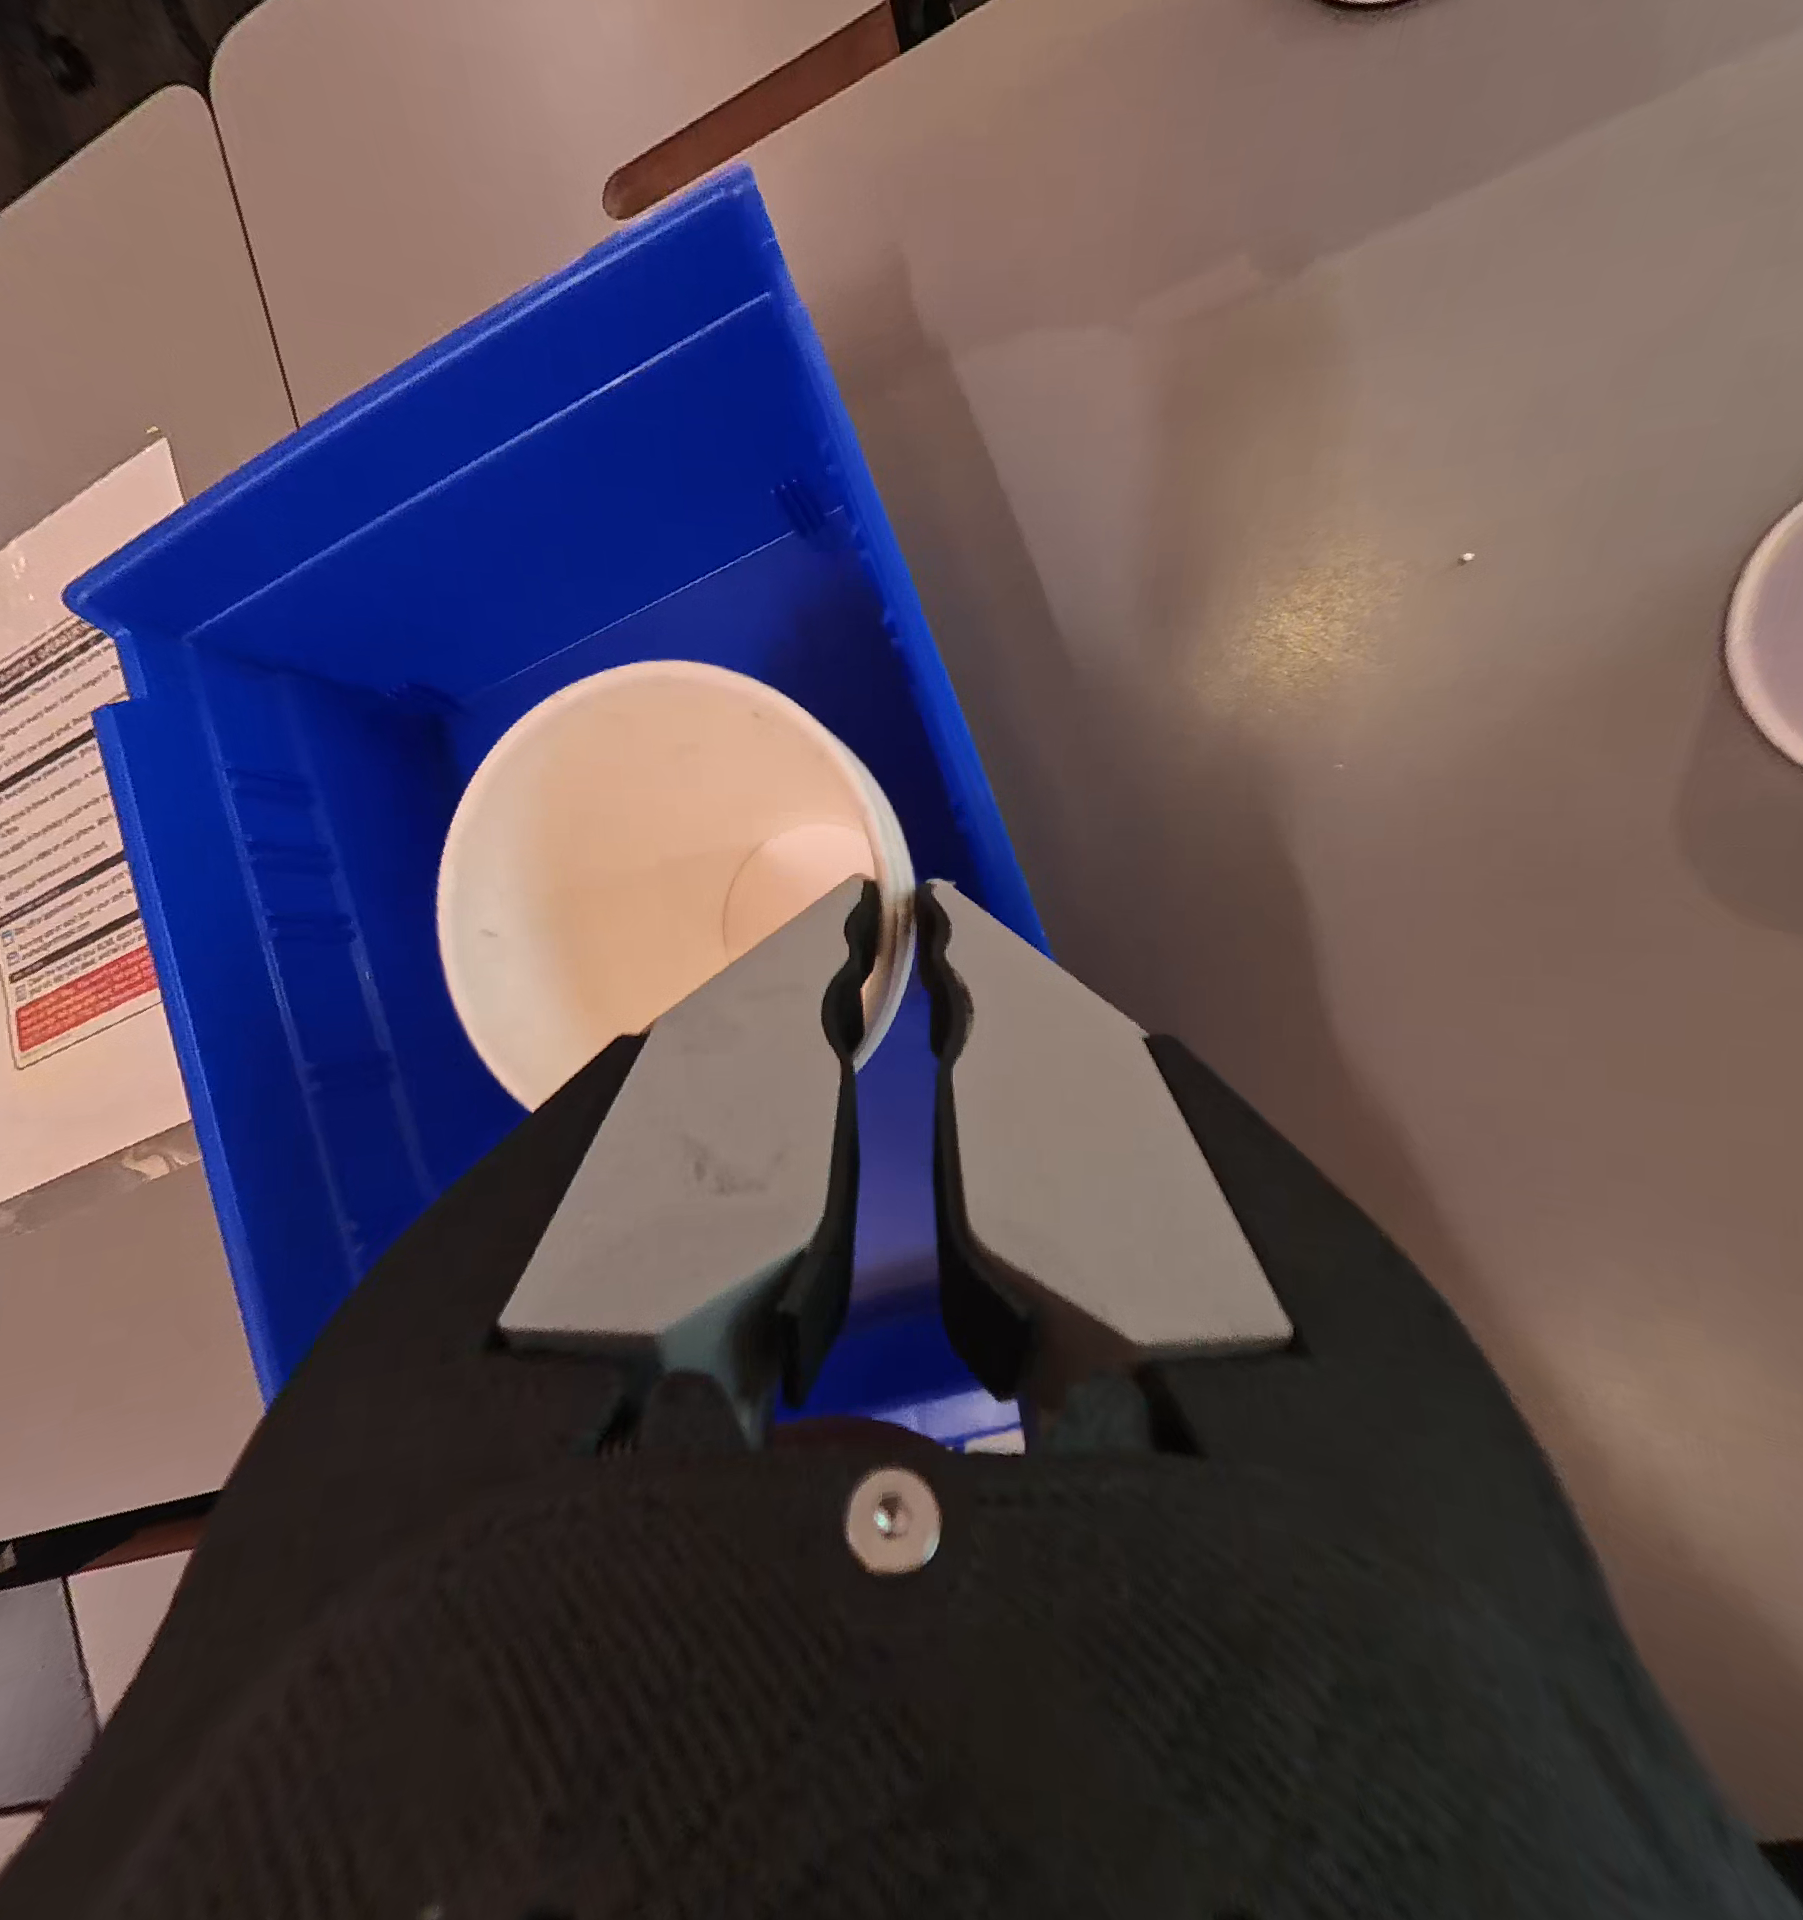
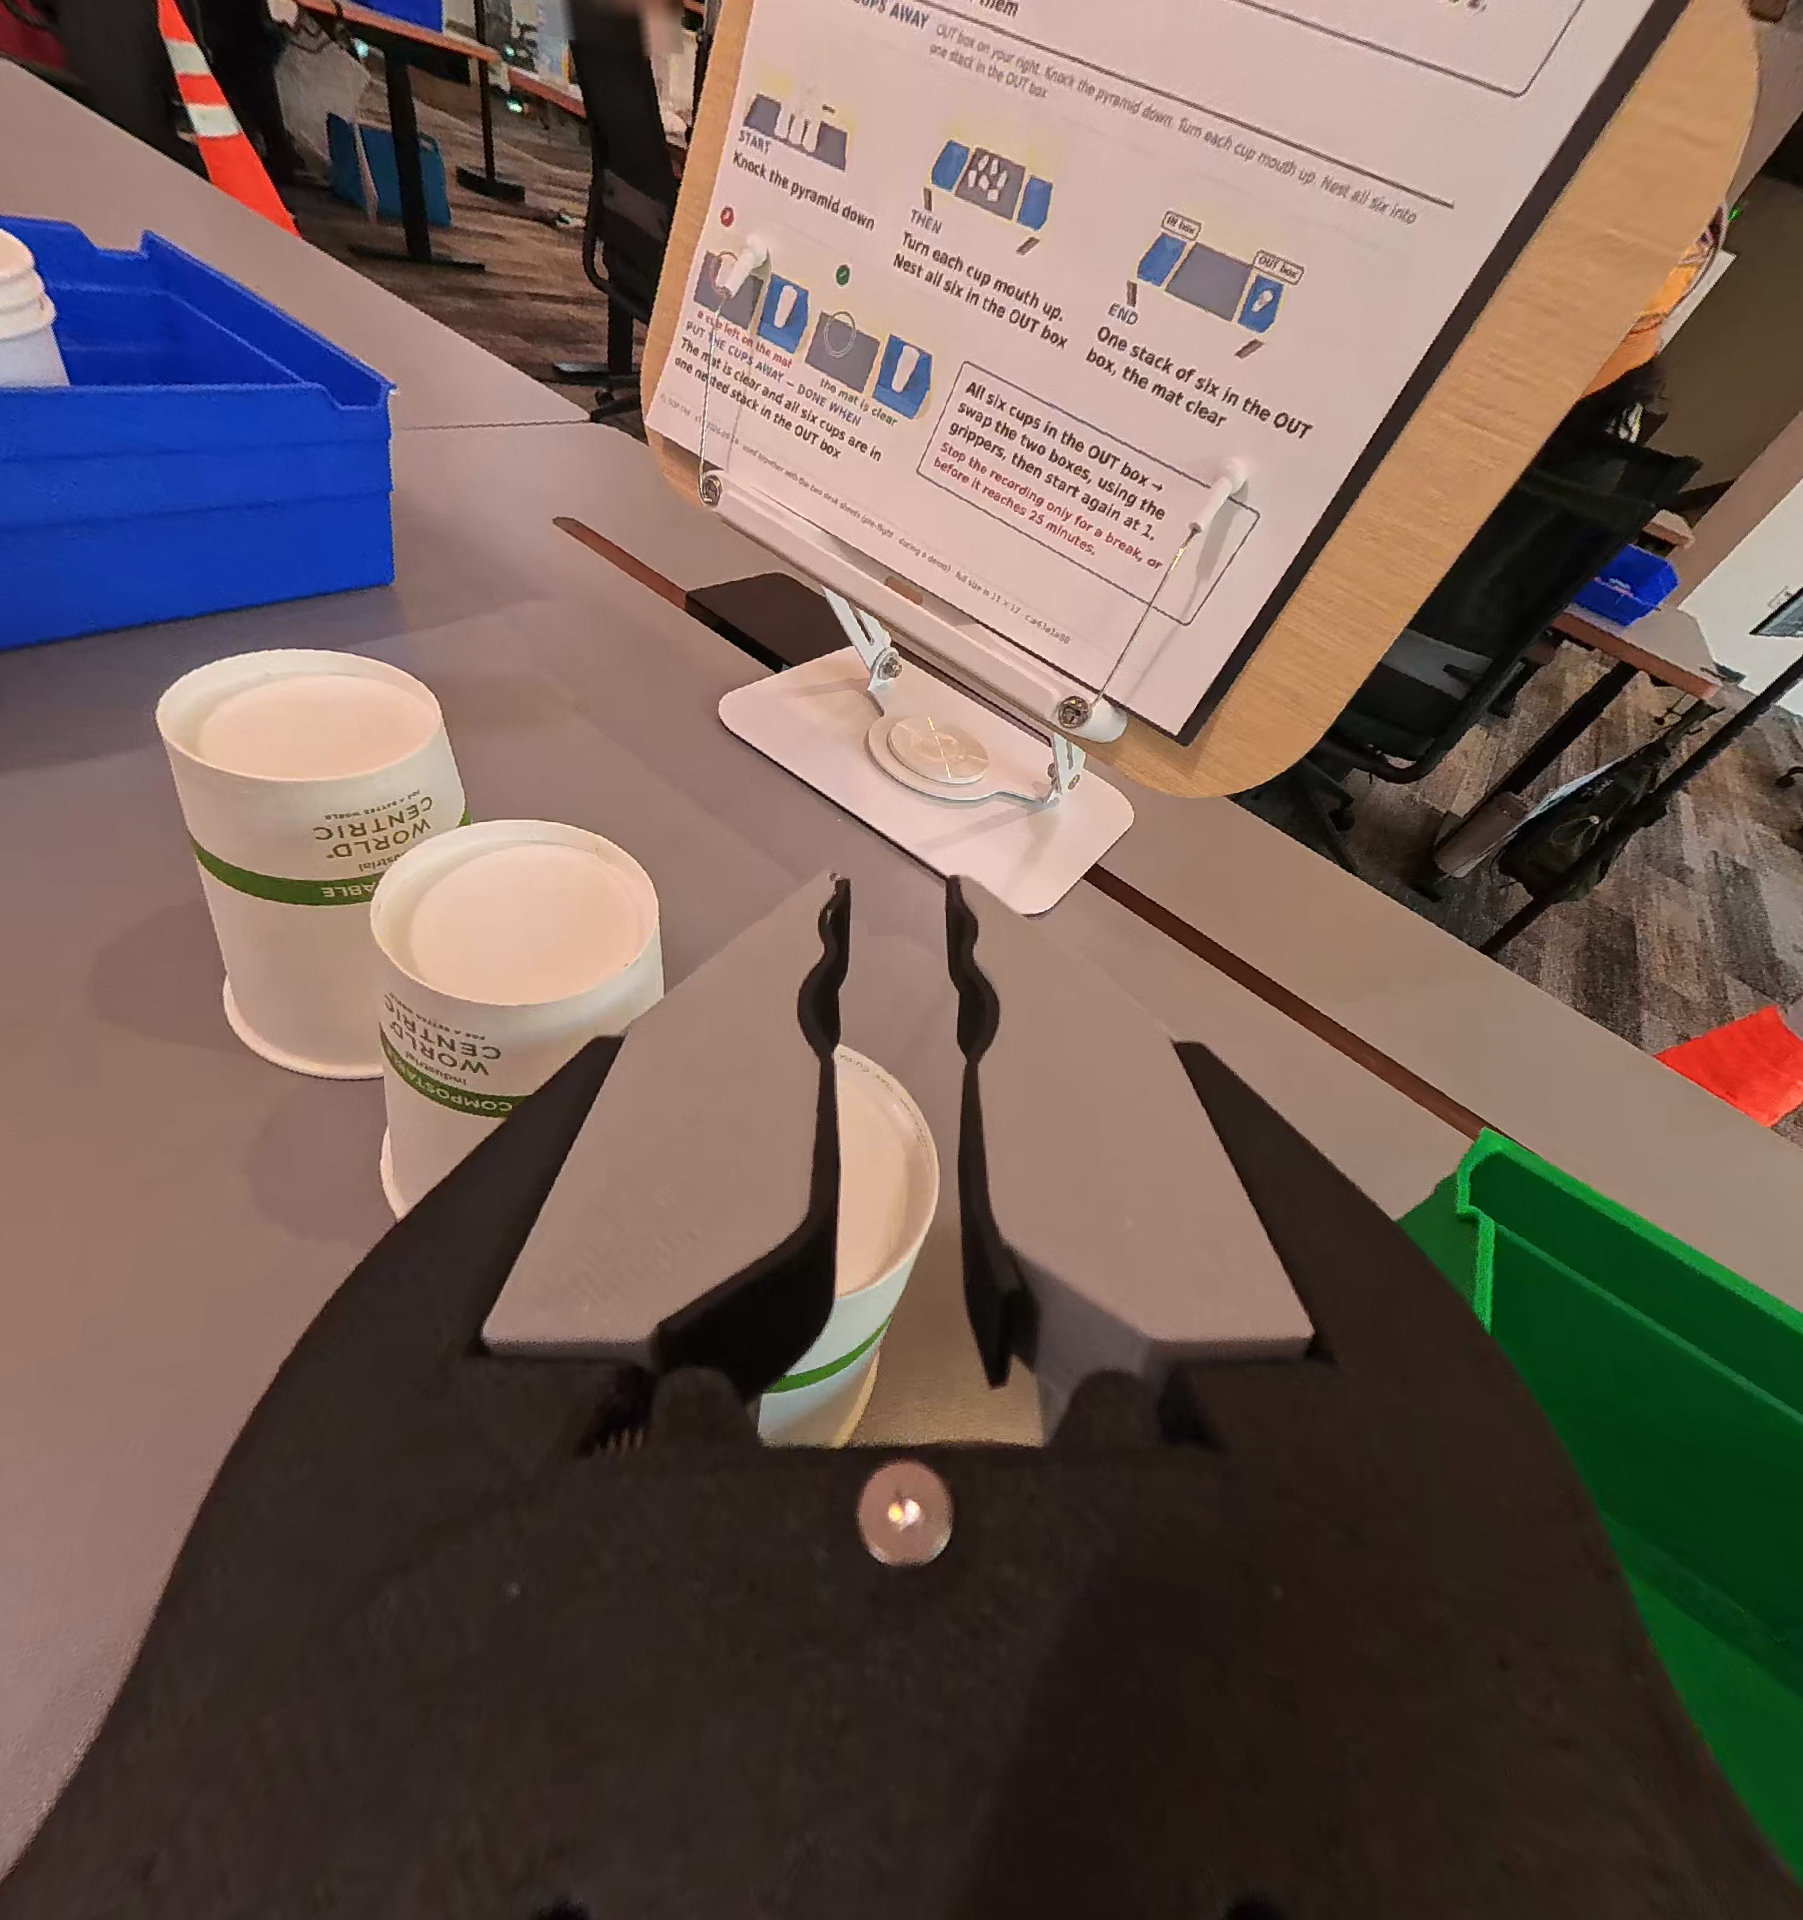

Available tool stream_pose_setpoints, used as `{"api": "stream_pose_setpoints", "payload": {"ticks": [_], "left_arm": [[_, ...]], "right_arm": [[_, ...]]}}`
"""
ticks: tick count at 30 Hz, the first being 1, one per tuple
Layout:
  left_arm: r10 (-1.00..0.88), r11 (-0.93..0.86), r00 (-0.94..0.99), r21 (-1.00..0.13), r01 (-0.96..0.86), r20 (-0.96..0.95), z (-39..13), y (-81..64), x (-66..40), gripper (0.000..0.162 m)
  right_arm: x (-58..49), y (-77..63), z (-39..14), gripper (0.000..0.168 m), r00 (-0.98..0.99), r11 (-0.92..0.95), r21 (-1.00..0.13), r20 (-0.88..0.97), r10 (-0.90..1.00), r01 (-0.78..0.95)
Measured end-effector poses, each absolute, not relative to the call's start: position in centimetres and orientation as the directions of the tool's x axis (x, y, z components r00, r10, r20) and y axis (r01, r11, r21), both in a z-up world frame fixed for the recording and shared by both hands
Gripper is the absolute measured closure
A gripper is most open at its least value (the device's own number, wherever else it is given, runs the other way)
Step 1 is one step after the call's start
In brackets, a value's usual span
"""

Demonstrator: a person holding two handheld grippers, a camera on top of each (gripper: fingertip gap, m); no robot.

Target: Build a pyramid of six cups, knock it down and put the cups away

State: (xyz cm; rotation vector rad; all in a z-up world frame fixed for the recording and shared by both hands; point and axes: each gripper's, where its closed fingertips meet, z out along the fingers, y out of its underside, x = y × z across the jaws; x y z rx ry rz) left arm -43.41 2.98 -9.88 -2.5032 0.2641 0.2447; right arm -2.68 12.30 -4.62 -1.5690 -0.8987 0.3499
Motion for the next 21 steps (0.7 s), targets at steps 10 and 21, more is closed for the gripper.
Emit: {"api": "stream_pose_setpoints", "payload": {"ticks": [10,21], "left_arm": [[-0.119,-0.786,0.966,-0.573,-0.233,-0.228,-8.7,2.7,-43.7,0.160],[-0.114,-0.780,0.963,-0.578,-0.239,-0.245,-8.1,2.6,-44.0,0.161]], "right_arm": [[-2.9,12.2,-4.9,0.153,0.645,0.040,-0.930,0.284,0.710,0.366],[-3.0,12.1,-5.1,0.153,0.640,0.035,-0.926,0.286,0.713,0.375]]}}
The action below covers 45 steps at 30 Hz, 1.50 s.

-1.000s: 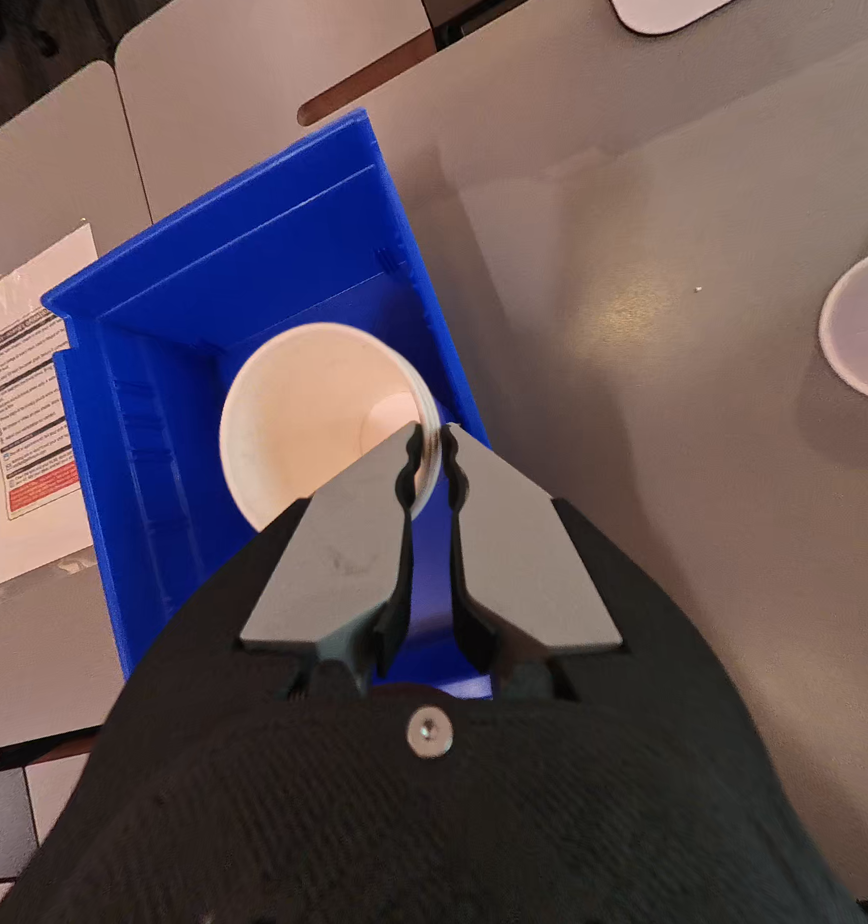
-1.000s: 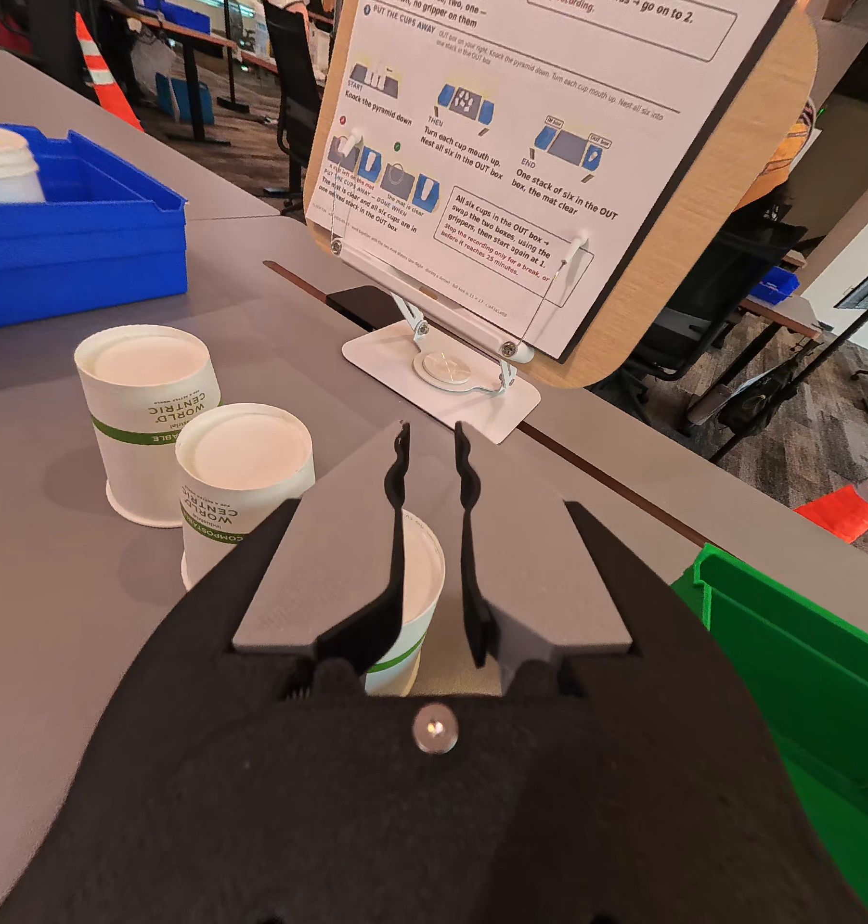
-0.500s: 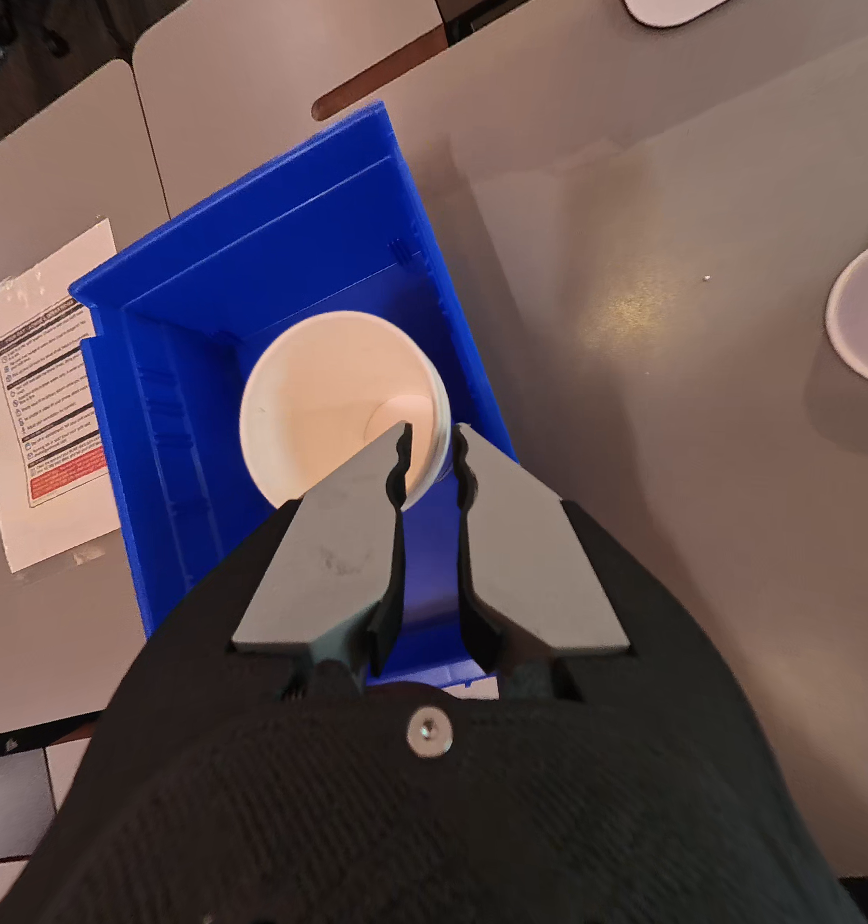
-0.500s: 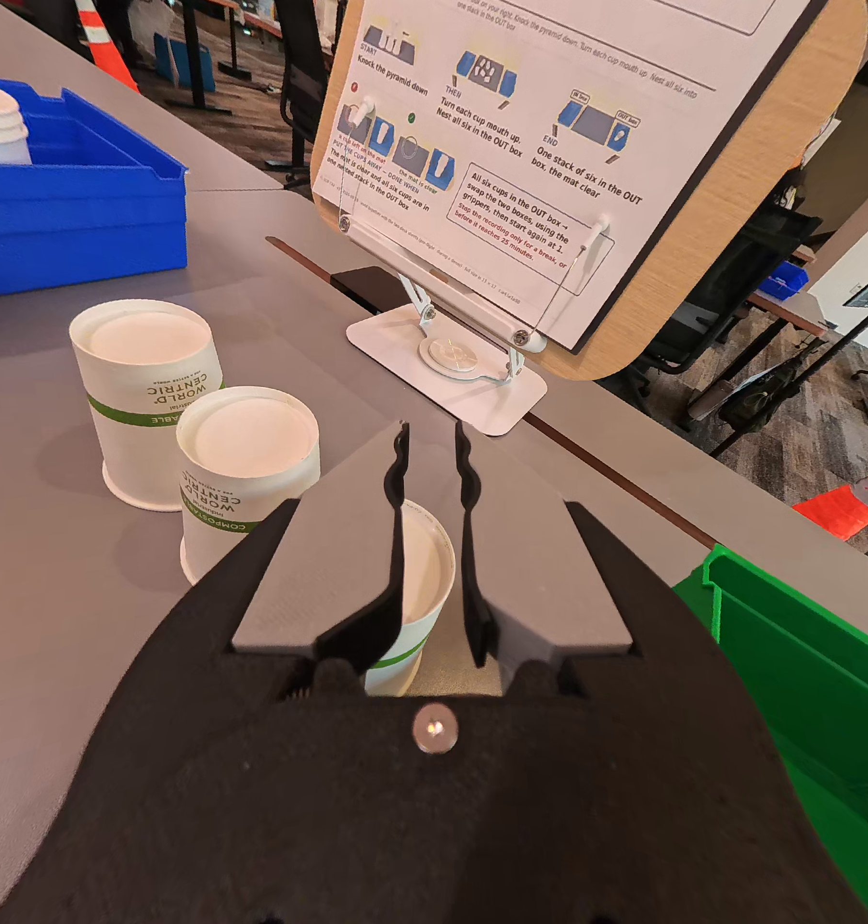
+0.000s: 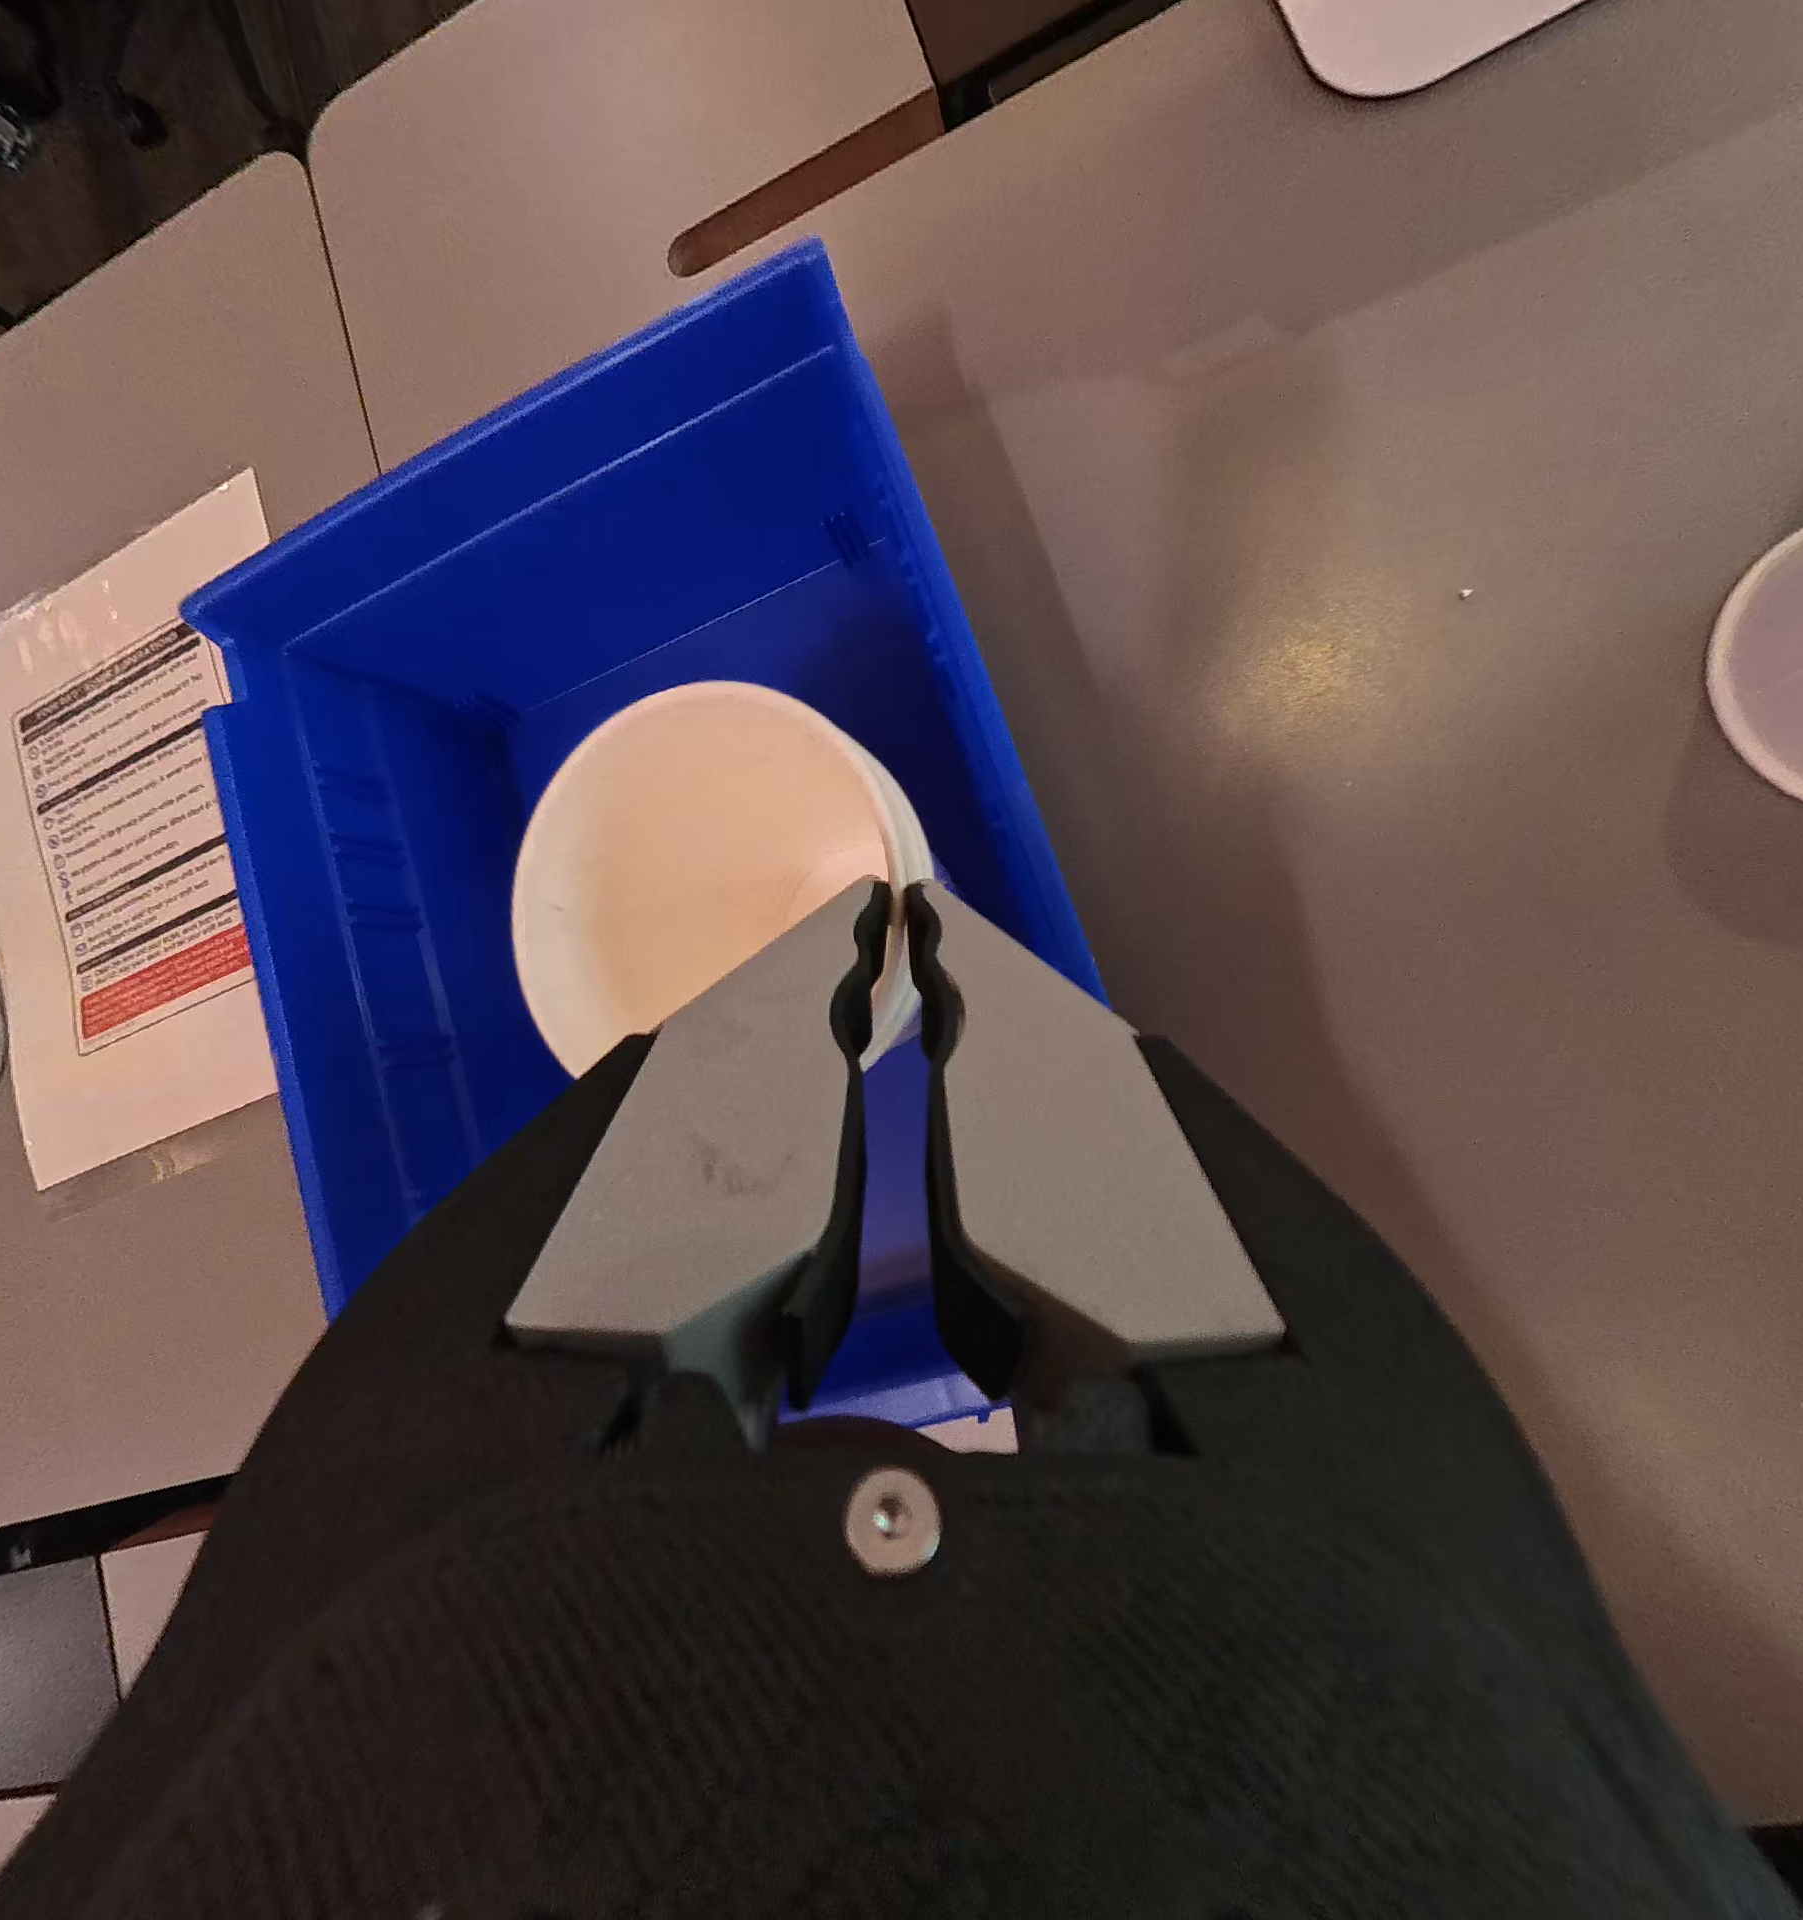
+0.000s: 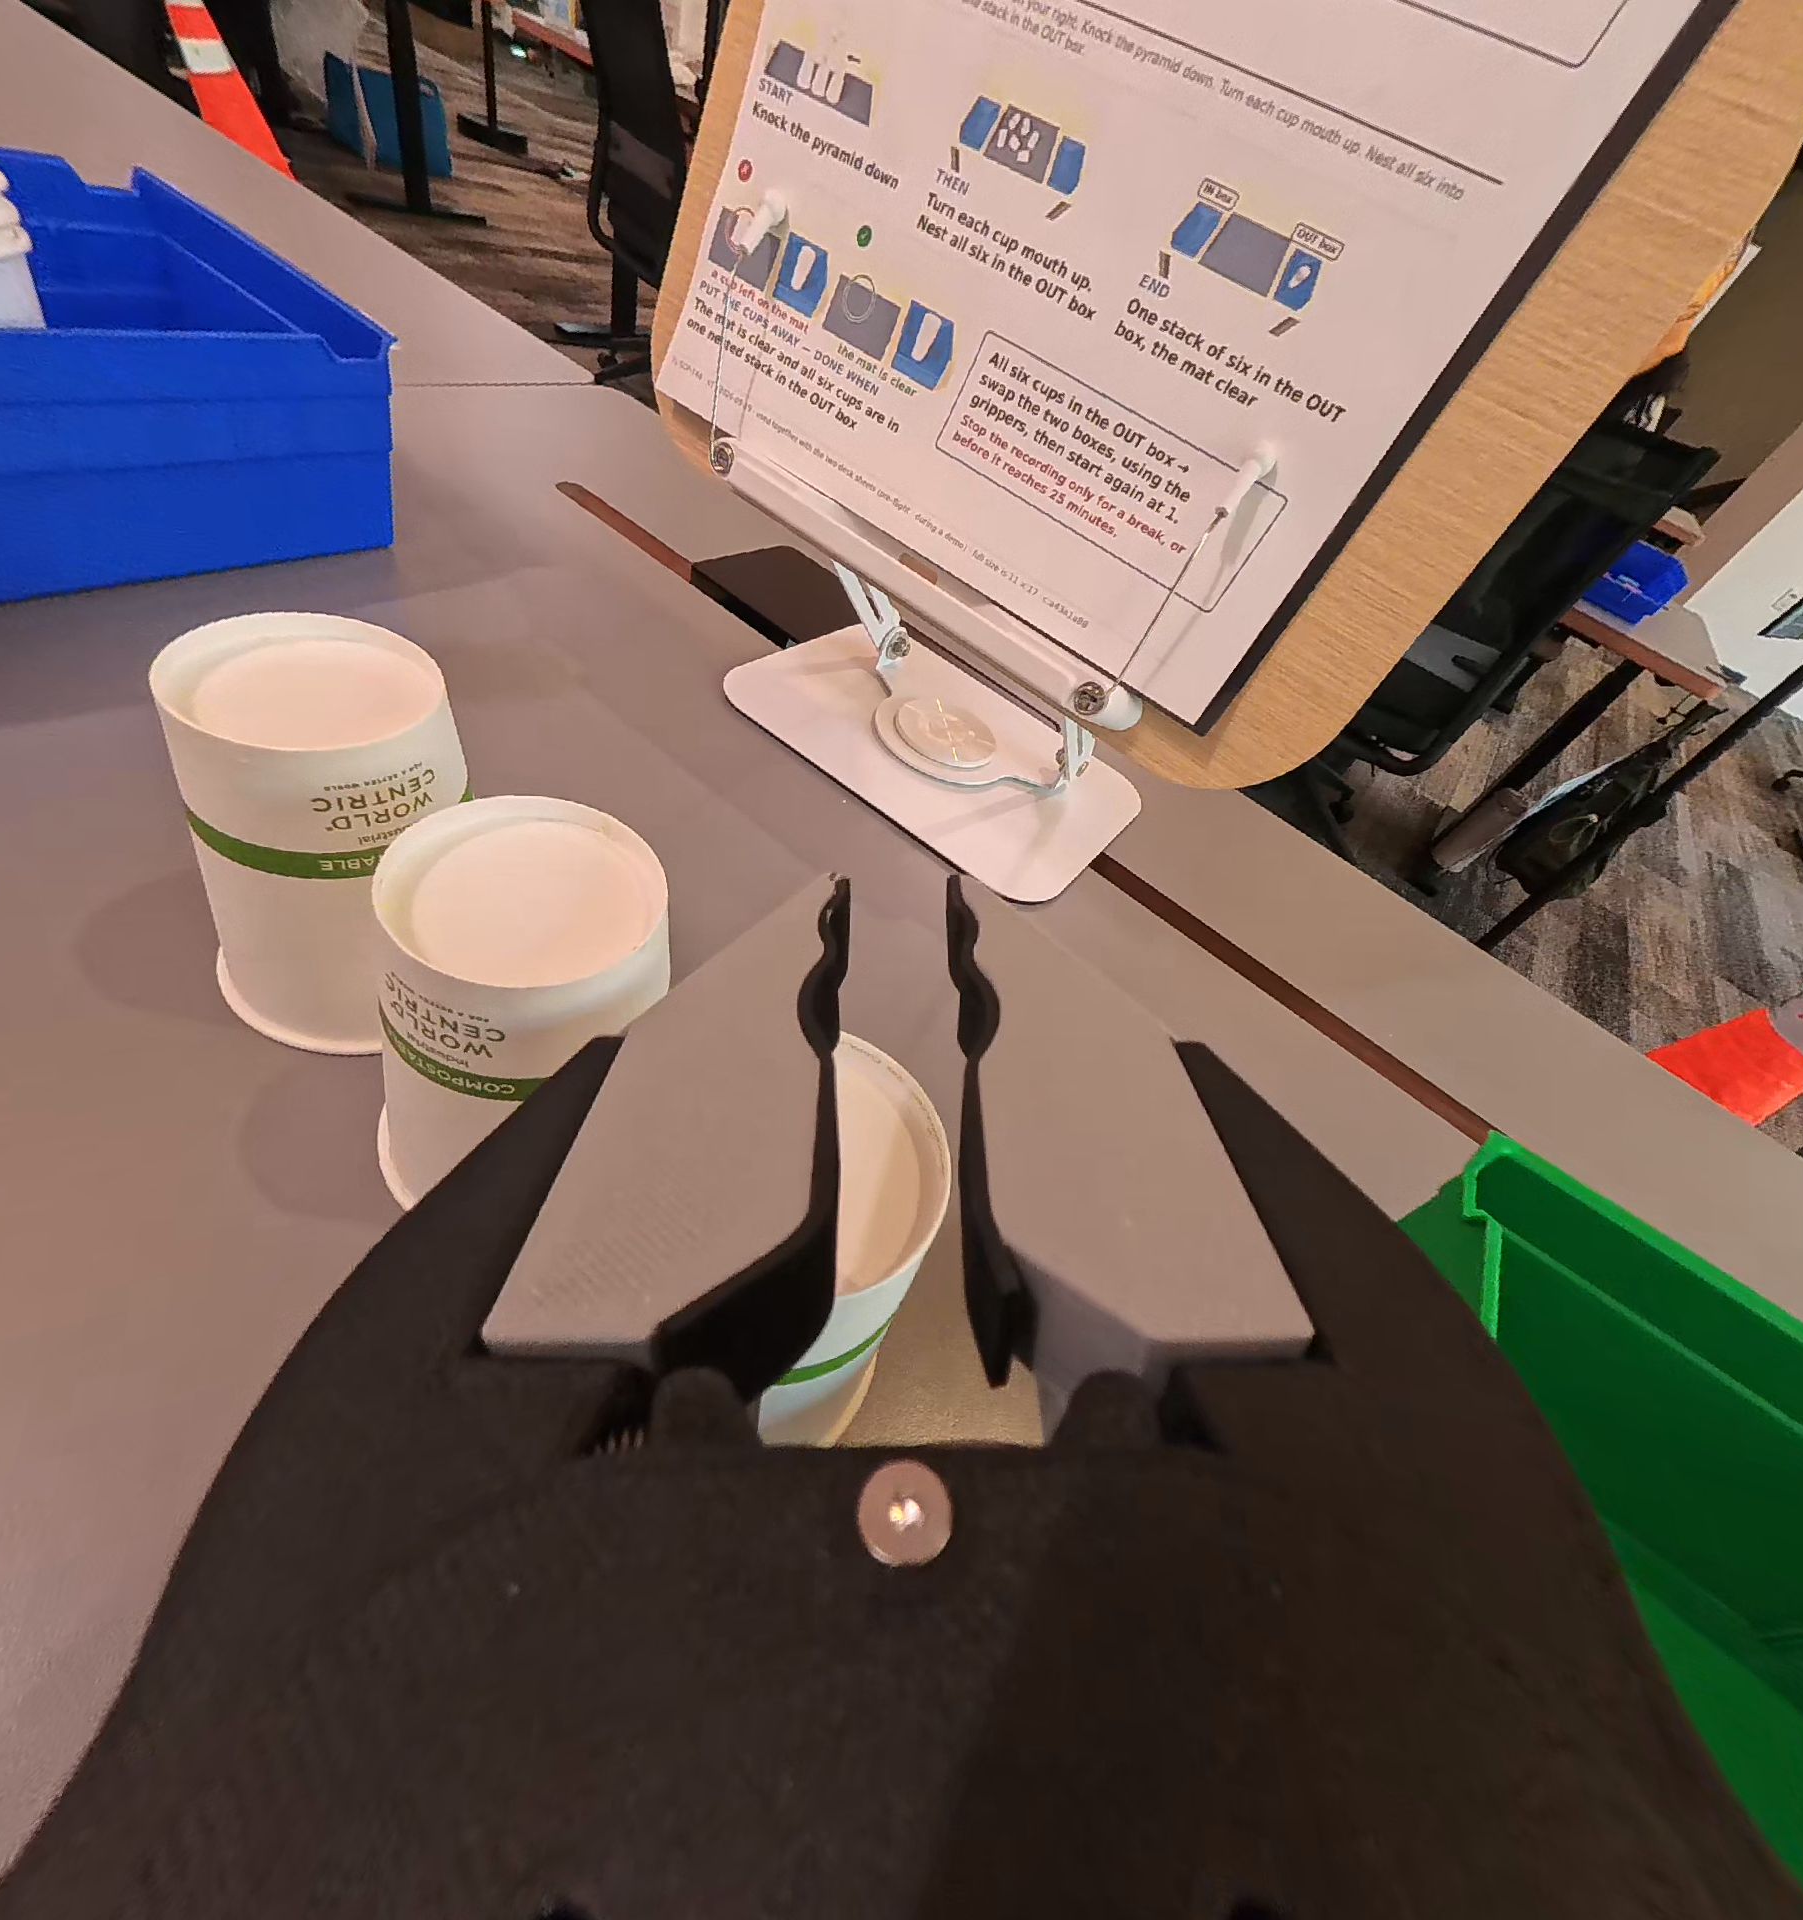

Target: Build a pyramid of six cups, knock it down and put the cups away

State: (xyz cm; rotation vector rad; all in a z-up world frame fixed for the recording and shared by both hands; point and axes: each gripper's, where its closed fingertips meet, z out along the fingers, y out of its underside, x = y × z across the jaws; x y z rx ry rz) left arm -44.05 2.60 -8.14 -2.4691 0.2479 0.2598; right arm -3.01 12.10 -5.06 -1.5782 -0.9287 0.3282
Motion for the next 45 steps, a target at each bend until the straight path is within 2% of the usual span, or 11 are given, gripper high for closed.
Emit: {"api": "stream_pose_setpoints", "payload": {"ticks": [11,15,21,26,31,37,41,45], "left_arm": [[-0.049,-0.708,0.975,-0.681,-0.188,-0.218,-5.5,2.9,-44.6,0.161],[-0.012,-0.687,0.950,-0.688,-0.235,-0.313,-4.1,2.8,-45.5,0.161],[0.068,-0.550,0.890,-0.762,-0.343,-0.450,2.0,2.7,-45.3,0.161],[0.076,-0.355,0.898,-0.853,-0.382,-0.433,8.4,2.0,-41.0,0.161],[-0.075,-0.144,0.931,-0.920,-0.366,-0.358,12.0,1.6,-32.2,0.161],[-0.365,0.021,0.874,-0.942,-0.336,-0.320,12.5,0.8,-19.5,0.161],[-0.500,0.089,0.817,-0.955,-0.282,-0.288,12.6,-0.3,-14.0,0.161],[-0.609,0.121,0.760,-0.974,-0.192,-0.226,13.1,-1.7,-11.2,0.161]], "right_arm": [[-3.3,12.0,-5.6,0.152,0.627,0.037,-0.912,0.310,0.715,0.409],[-3.3,12.0,-5.6,0.152,0.628,0.038,-0.910,0.315,0.711,0.414],[-3.0,12.1,-5.0,0.149,0.647,0.015,-0.936,0.255,0.718,0.352],[-2.9,11.5,-3.5,0.148,0.631,0.015,-0.972,0.165,0.758,0.237],[-5.1,8.3,-2.0,0.144,0.474,0.028,-0.992,0.082,0.877,0.120],[-8.4,3.1,-0.6,0.135,0.206,-0.030,-0.999,-0.034,0.978,-0.021],[-7.9,2.1,1.2,0.117,0.074,-0.151,-0.976,-0.164,0.984,-0.158],[-6.5,1.4,3.5,0.093,-0.128,-0.328,-0.899,-0.303,0.944,-0.289]]}}
